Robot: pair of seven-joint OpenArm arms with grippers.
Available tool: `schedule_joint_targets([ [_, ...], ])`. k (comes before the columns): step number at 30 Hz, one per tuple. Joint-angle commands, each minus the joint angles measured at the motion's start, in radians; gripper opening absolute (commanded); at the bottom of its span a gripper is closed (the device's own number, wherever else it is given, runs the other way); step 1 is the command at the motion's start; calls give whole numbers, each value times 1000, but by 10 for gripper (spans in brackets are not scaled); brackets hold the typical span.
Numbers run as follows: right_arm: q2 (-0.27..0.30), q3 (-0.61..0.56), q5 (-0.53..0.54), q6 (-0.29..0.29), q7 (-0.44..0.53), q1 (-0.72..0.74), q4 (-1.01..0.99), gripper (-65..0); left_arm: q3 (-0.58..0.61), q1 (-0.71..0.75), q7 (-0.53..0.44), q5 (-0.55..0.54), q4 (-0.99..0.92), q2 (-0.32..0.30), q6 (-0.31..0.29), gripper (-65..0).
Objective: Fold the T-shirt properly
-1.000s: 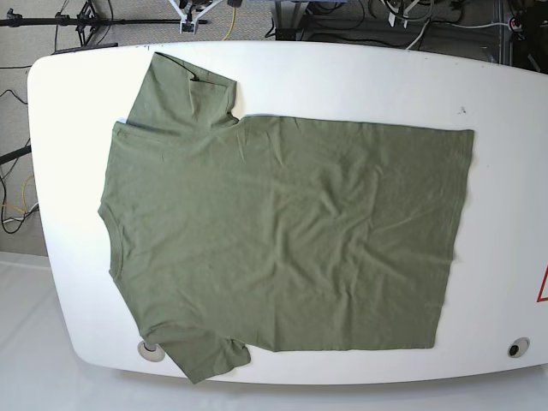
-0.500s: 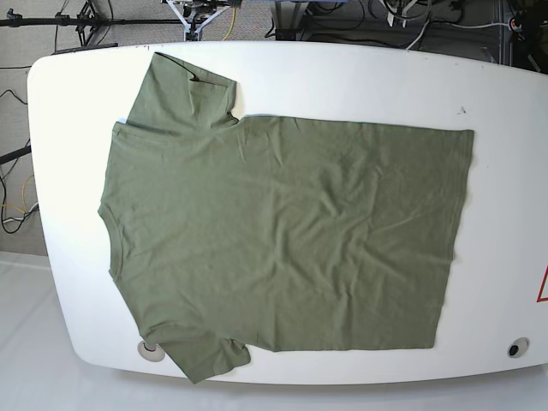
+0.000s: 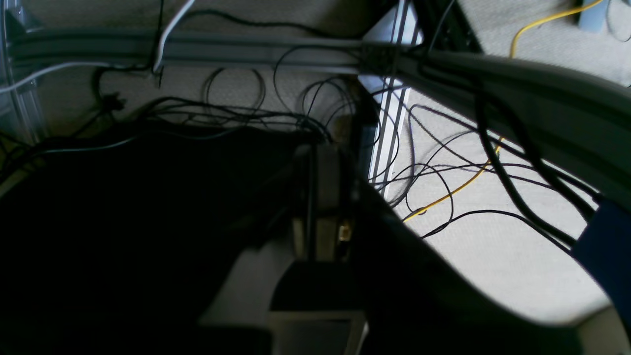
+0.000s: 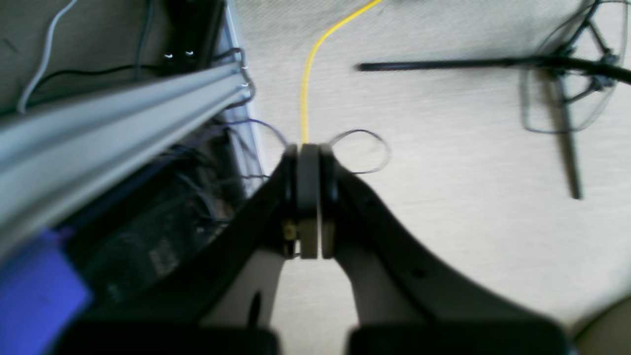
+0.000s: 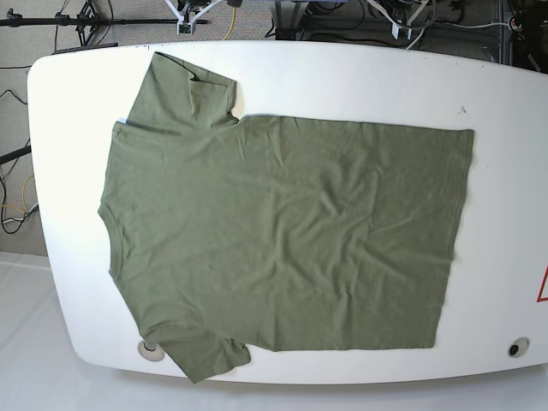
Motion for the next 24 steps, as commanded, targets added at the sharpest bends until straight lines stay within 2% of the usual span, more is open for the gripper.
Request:
schedule_joint_targets([
  [1,28,1,8,-10,17,-80,84,-650,-4,82,-6,-16,69,-28,-7,-650],
  [7,52,5,10,-11,29,-170,215,-650,-8,159,-25,-38,155,-50,-10,-650],
  [9,78,2,2,-5,39,-229,284,-650,-6,192,-38,-53,192,-69,-4,-650],
  [24,125,5,0,-1,38,-374,470,-650,-9,317,-58,-77,367,-134,6,-650],
])
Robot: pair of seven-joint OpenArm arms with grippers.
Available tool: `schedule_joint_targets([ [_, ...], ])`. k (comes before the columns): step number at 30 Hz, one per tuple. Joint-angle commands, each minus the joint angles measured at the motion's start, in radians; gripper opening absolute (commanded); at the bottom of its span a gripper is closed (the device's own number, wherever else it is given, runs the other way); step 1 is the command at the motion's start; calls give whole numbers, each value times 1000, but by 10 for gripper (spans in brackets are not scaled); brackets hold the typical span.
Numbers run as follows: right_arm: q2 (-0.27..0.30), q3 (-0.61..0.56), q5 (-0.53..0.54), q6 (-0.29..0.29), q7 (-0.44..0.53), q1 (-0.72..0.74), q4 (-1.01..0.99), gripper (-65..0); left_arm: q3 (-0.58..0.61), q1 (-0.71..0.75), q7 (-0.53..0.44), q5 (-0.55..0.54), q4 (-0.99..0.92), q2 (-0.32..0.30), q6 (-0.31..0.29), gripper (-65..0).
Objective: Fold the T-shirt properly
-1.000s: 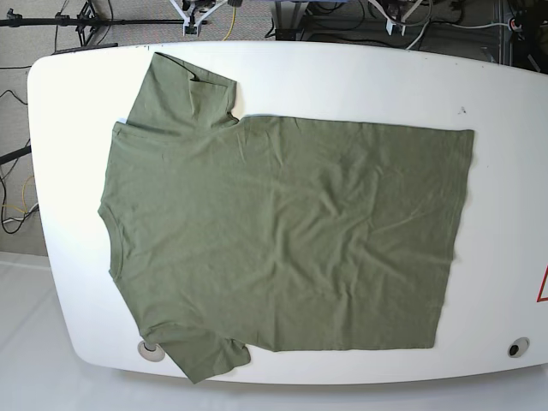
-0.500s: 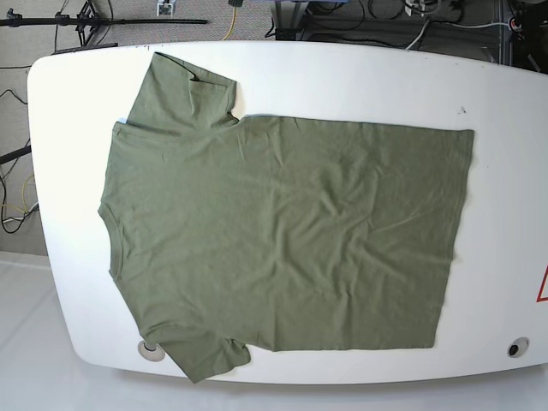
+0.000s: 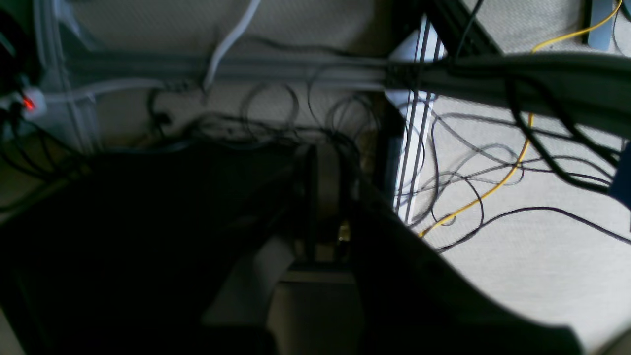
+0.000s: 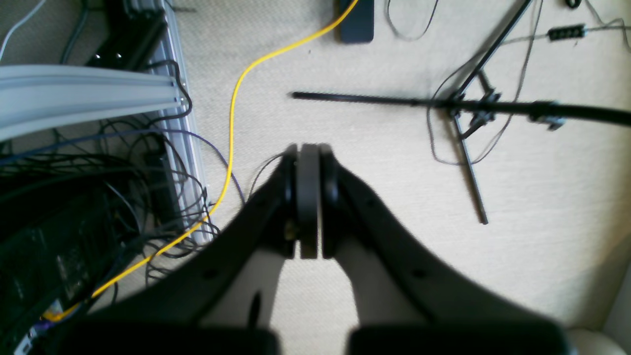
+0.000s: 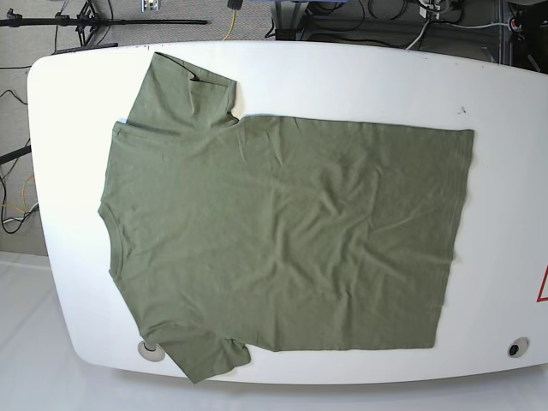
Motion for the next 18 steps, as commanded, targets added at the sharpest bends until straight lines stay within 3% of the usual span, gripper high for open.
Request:
schedule_joint_targets([
  [1,14,4,-1,1,10,-40,38,-650,-1,41,-3,-12,37,-16,2,-650],
  [18,48,2,0,4,1,-230,339,-650,-39,172,6,-70,265,-44,8,-650],
])
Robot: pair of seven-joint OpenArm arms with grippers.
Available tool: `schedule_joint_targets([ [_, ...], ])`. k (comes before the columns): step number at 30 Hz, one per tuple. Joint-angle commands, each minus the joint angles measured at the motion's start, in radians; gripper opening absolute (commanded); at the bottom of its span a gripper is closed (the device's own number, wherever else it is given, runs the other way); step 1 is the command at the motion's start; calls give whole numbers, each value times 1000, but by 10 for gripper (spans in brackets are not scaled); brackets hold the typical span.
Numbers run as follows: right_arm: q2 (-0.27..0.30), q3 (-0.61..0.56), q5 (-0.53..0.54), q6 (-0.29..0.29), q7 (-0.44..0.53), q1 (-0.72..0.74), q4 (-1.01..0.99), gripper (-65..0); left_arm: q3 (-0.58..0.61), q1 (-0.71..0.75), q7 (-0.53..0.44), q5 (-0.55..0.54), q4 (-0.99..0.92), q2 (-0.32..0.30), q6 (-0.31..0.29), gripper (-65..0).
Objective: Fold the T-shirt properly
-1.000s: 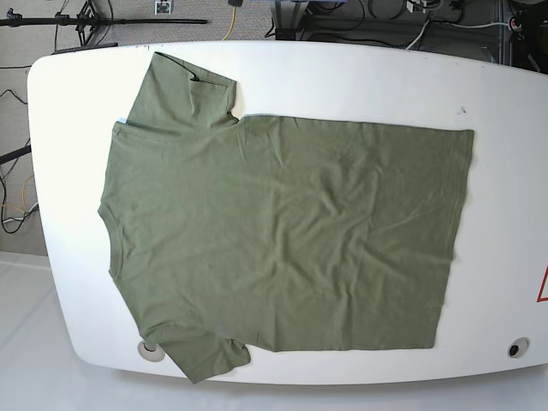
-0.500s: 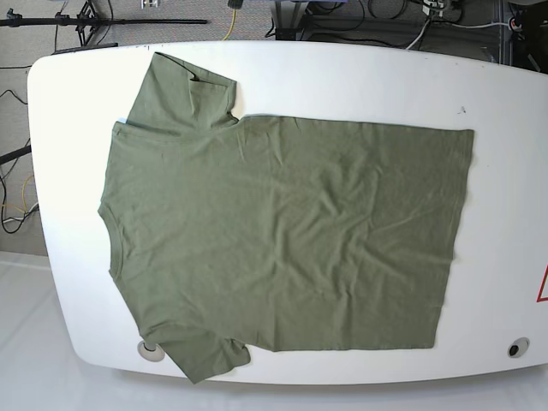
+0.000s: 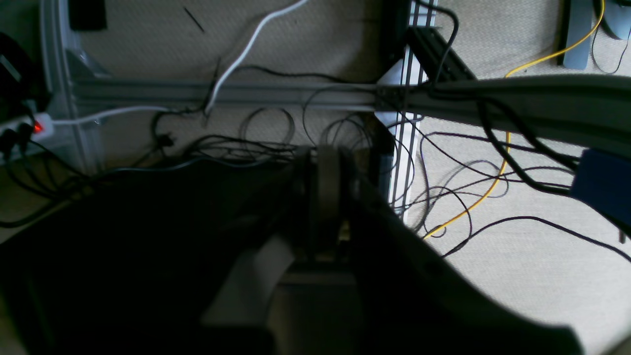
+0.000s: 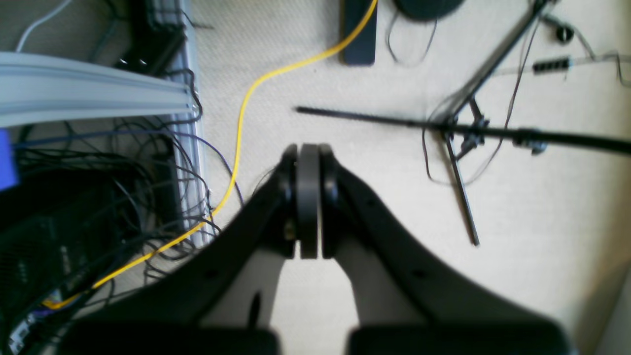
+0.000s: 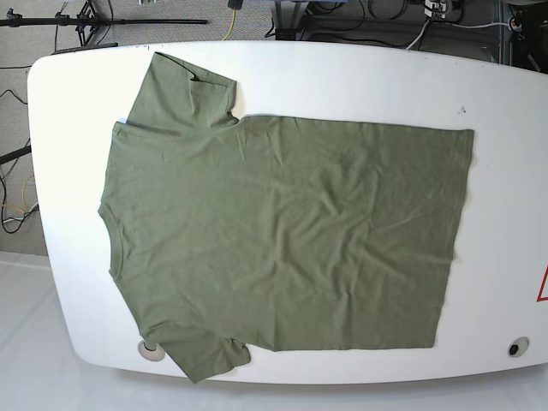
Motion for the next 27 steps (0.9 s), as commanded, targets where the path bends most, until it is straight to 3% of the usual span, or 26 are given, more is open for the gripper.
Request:
schedule_joint_targets([
  [1,25,11,1,-5,27,-67,76,-650,-22,65,-17,-17,70,-21,4,-650],
  [7,35,25,1,-7,19,-133,194,-650,-70,136,6,-42,187,-37,-5,-650],
  [21,53,121,31,-3,-29,-270,494,-650,-227,329,77,-71,562,-82,-163,-650],
  [27,54,159,42,-5,-40,-300,576,-650,-287,397,98,-84,702,-91,-194,-650],
])
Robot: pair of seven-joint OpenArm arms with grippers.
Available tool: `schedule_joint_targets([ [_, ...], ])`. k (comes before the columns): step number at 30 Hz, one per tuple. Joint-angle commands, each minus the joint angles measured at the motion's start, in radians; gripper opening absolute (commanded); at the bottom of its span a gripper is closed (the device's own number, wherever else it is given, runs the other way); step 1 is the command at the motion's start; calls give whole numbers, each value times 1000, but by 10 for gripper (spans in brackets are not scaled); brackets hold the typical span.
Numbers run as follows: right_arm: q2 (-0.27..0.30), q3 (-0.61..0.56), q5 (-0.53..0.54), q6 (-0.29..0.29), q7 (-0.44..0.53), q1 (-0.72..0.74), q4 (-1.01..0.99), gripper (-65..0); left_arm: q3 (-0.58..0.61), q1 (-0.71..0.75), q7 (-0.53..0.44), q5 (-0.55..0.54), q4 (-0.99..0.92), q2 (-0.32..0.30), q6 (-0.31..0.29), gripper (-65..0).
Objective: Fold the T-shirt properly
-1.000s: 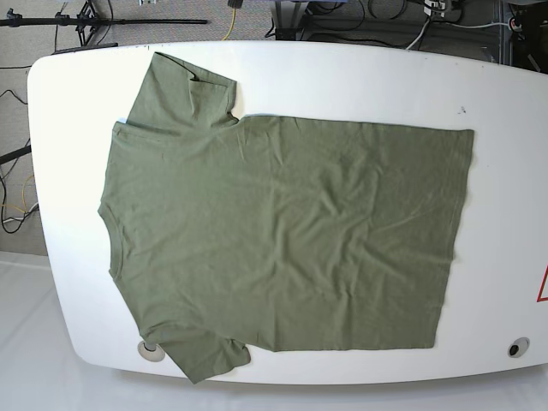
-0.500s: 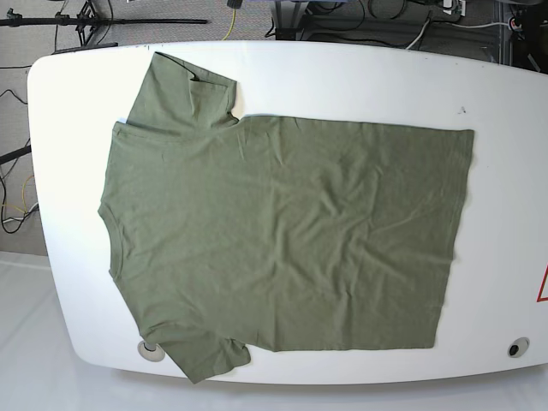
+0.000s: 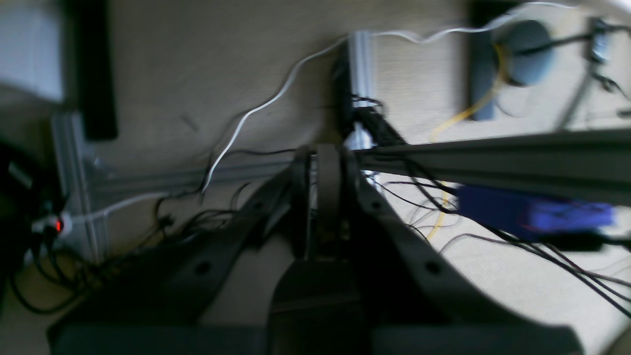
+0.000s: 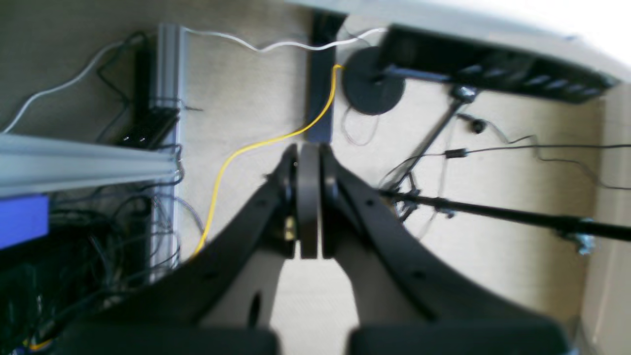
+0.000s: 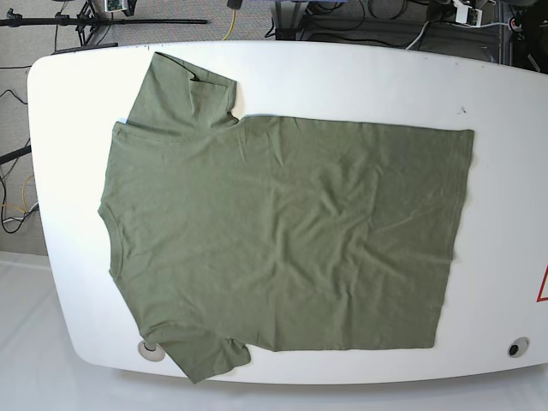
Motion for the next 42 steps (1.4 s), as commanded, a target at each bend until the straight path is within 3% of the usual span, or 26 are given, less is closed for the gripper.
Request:
schedule_joint_targets([
  [1,9,24,11,-4,15,-30,58,-650,-35,47,-11,-15,77,-17,-11,-650],
  [10,17,119,81,34,-35,-47,211,-650,-149,139,3,-10,270,-12,-78,-650],
  [20,14,187,196,73,-138,-63,395,-650,-264,140,52,-20,385,-2,-144,-650],
  [28,20,190,325,152,-217,-13,487,-646,-362,67,95,-65,434,7,-271,-650],
  [36,25,197,475,180,-316,65,522,-650,-355,40,90,-69,447,9,-271,-650],
  [42,22,216,514,178,-346,121,515,-650,-343,41,80,-66,455,12,-260,-650],
])
